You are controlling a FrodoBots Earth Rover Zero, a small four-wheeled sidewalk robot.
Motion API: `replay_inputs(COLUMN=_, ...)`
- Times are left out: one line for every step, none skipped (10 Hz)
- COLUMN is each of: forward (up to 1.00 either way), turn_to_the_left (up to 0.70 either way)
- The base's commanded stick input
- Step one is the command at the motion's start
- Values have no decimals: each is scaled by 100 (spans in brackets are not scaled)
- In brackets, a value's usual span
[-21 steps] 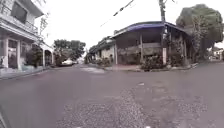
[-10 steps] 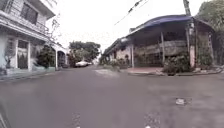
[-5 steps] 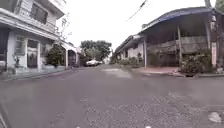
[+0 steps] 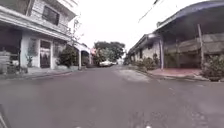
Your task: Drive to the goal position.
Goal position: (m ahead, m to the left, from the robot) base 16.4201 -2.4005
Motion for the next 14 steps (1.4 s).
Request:
replay_inputs(forward=100, turn_to_the_left=0)
replay_inputs(forward=100, turn_to_the_left=0)
replay_inputs(forward=100, turn_to_the_left=0)
replay_inputs(forward=100, turn_to_the_left=0)
replay_inputs(forward=100, turn_to_the_left=0)
replay_inputs(forward=100, turn_to_the_left=0)
replay_inputs(forward=100, turn_to_the_left=0)
replay_inputs(forward=100, turn_to_the_left=0)
replay_inputs(forward=100, turn_to_the_left=0)
replay_inputs(forward=100, turn_to_the_left=0)
replay_inputs(forward=100, turn_to_the_left=0)
replay_inputs(forward=100, turn_to_the_left=0)
replay_inputs(forward=100, turn_to_the_left=0)
replay_inputs(forward=100, turn_to_the_left=0)
